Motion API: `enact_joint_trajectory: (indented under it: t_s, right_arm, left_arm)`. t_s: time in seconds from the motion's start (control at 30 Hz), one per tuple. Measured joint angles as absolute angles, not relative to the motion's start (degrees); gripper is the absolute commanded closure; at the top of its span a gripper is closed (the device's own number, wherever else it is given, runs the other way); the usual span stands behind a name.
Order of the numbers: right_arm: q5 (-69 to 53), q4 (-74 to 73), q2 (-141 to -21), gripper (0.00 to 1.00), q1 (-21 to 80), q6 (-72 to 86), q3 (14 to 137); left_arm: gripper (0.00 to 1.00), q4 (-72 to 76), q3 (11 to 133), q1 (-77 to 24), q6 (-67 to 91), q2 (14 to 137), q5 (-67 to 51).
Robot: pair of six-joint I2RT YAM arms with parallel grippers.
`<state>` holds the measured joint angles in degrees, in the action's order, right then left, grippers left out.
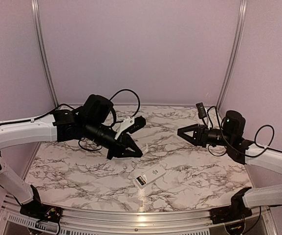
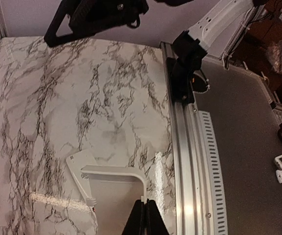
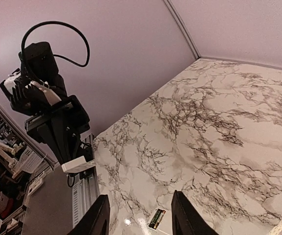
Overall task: Load the batteries into the remote control
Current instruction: Pass from the left arm to the right
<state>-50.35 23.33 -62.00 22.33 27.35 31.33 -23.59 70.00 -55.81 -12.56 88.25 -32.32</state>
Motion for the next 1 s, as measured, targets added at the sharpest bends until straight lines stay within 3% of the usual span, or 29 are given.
enact_joint_trajectory:
  t_s: [0.4,1.0]
  right_arm:
    - [-58.6,31.0,-61.6,0.61,35.9,21.7,39.0]
    - [-62.0,28.5,-70.7,0.69,50.7,12.1,54.7]
  left_arm:
    - [1.0,8.4,66.0,-56.1,10.4,77.1,-55.0]
    - [1.0,21.1,64.9,-59.0,17.4,75.6,-61.5]
